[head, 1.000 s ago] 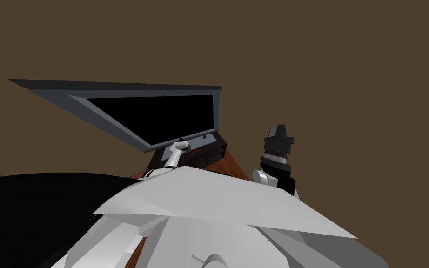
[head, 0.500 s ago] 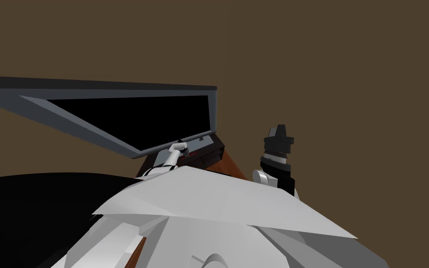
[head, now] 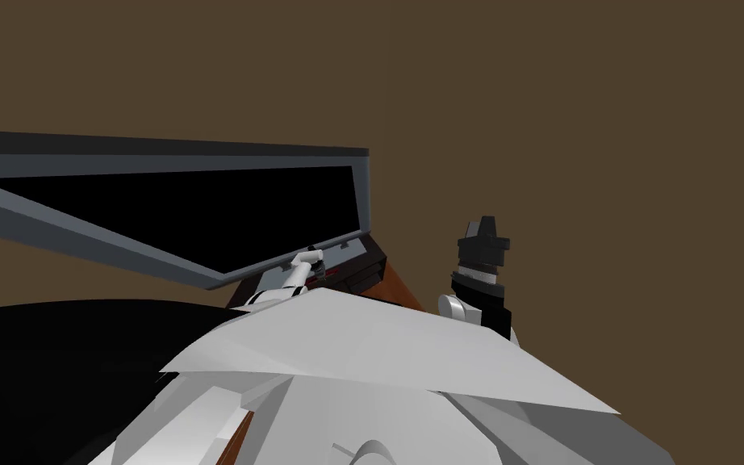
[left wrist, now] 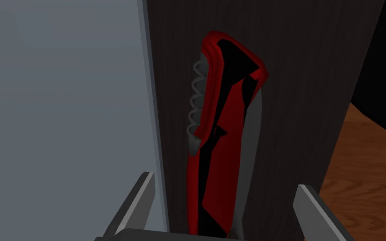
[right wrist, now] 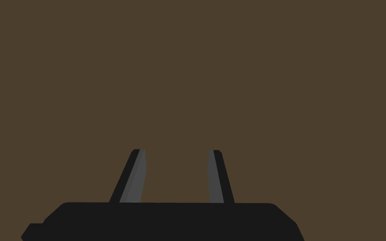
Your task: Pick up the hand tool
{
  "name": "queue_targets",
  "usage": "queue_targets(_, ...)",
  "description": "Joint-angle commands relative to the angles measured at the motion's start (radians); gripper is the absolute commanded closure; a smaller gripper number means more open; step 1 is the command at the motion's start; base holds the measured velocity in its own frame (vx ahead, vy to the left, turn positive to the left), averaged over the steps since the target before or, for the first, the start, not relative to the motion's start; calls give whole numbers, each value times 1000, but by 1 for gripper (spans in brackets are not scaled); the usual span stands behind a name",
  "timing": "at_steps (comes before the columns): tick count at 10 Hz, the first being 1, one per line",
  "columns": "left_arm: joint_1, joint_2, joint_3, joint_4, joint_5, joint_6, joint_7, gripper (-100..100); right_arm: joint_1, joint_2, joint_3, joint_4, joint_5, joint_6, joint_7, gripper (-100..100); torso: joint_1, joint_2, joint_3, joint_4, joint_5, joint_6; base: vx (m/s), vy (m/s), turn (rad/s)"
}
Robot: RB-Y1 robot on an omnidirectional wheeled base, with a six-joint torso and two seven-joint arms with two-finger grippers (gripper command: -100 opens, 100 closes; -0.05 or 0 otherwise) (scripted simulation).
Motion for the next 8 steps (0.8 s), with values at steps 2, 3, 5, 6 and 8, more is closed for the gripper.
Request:
queue_targets(2, -1, 1, 0, 5, 0, 1, 0, 0, 0, 0, 0, 0, 0, 0, 0, 0, 0, 5, 3, 1, 0, 0, 4, -9, 16)
queue_targets(3, 0, -4, 4, 33, -3, -28, 14, -100, 0, 0, 0, 0, 0, 0, 0, 0, 0, 7, 4, 2, 0, 0, -23, 27, -150)
queue_targets(5, 0, -8, 8, 63, -6, -57, 29, -100, 0, 0, 0, 0, 0, 0, 0, 0, 3, 10, 6, 2, 1, 0, -38, 46, -132)
queue_targets(6, 1, -10, 10, 82, -8, -76, 38, -100, 0, 0, 0, 0, 0, 0, 0, 0, 4, 10, 6, 2, 1, 0, -36, 43, -152)
queue_targets(8, -4, -11, 10, 97, -9, -86, 40, -100, 0, 0, 0, 0, 0, 0, 0, 0, 4, 11, 6, 2, 1, 0, -33, 38, -101)
